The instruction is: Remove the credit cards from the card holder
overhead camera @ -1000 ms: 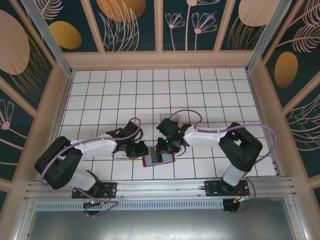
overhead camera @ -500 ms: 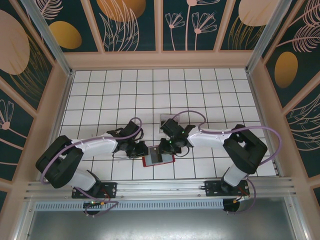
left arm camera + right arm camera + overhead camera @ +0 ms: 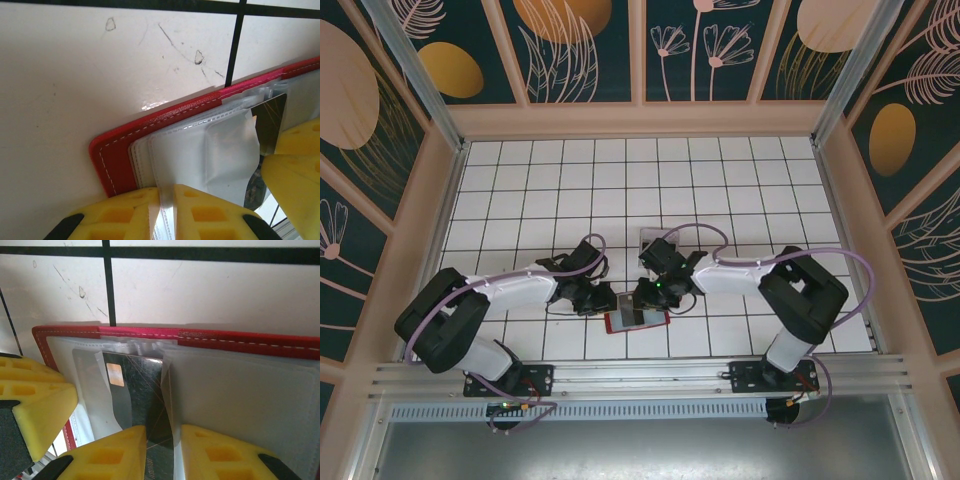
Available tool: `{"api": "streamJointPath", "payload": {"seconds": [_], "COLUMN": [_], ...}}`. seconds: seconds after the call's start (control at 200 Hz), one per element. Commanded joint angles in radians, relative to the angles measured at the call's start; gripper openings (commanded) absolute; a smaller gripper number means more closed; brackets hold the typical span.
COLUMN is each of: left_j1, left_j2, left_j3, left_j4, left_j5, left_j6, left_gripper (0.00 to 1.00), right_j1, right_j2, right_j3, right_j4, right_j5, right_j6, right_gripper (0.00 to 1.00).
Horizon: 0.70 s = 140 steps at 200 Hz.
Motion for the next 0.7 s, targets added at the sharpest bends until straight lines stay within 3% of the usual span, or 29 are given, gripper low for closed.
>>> {"api": "streamJointPath", "payload": {"seconds": [0.0,0.18,0.695], "left_j1": [-0.003,-0.004,-0.004], "left_j2": [0.086,0.072,0.047], "left_j3": [-0.072,-0.064,-0.049], "left_j4": [-0.137,-0.141,-0.149], "left_j5": [-0.153,-0.15,-0.147], "left_j6": [0.026,0.023,0.02], "left_gripper": [0.2,0.2,0.19], "right_j1": [-0.004,-0.005,-0.009], "right_j2": [0.039,0.033,-0.029], "right_j3": [-0.023,-0.023,-0.031], "right_j4": [0.0,0.005,0.026], "right_j5": [-0.007,-0.008,0.002], "right_j6": [-0.004,-0.002,0.012], "right_gripper": [0.28,0.27,0.05]}}
